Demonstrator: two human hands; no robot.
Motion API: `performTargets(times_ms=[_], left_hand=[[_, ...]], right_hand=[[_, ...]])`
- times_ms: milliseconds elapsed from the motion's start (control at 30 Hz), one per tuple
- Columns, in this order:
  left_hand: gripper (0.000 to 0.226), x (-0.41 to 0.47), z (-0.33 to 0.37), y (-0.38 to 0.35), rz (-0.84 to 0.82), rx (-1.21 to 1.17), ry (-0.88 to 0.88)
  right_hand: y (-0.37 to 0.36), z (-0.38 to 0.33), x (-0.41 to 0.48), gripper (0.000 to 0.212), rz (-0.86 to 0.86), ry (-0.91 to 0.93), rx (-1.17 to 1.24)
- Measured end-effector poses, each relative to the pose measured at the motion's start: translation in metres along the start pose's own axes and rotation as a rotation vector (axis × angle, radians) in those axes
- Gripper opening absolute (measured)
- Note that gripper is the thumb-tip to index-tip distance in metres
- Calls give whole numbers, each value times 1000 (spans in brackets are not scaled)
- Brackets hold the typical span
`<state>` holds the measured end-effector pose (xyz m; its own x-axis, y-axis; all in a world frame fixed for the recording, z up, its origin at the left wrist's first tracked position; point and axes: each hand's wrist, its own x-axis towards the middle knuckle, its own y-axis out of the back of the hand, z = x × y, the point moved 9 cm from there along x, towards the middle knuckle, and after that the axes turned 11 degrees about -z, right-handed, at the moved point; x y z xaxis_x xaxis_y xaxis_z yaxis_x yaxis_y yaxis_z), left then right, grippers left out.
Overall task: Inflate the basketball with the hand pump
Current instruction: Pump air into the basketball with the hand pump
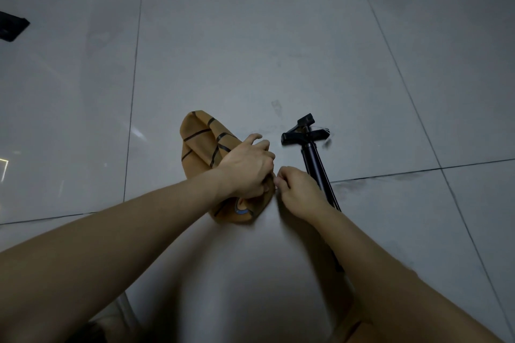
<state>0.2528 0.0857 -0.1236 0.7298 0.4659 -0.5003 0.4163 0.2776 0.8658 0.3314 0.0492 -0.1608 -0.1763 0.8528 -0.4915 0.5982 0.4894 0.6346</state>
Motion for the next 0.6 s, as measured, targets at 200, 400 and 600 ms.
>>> performTargets(times_ms=[200, 400, 600], left_hand=[[30, 1, -12, 4, -31, -2, 103], [48, 1, -71, 25, 57, -133, 313], [40, 26, -58, 15, -26, -113, 339]], right_hand=[[4, 10, 14, 36, -85, -80, 211], [95, 44, 39, 22, 346, -265, -97], [85, 70, 74, 28, 222, -351, -2]])
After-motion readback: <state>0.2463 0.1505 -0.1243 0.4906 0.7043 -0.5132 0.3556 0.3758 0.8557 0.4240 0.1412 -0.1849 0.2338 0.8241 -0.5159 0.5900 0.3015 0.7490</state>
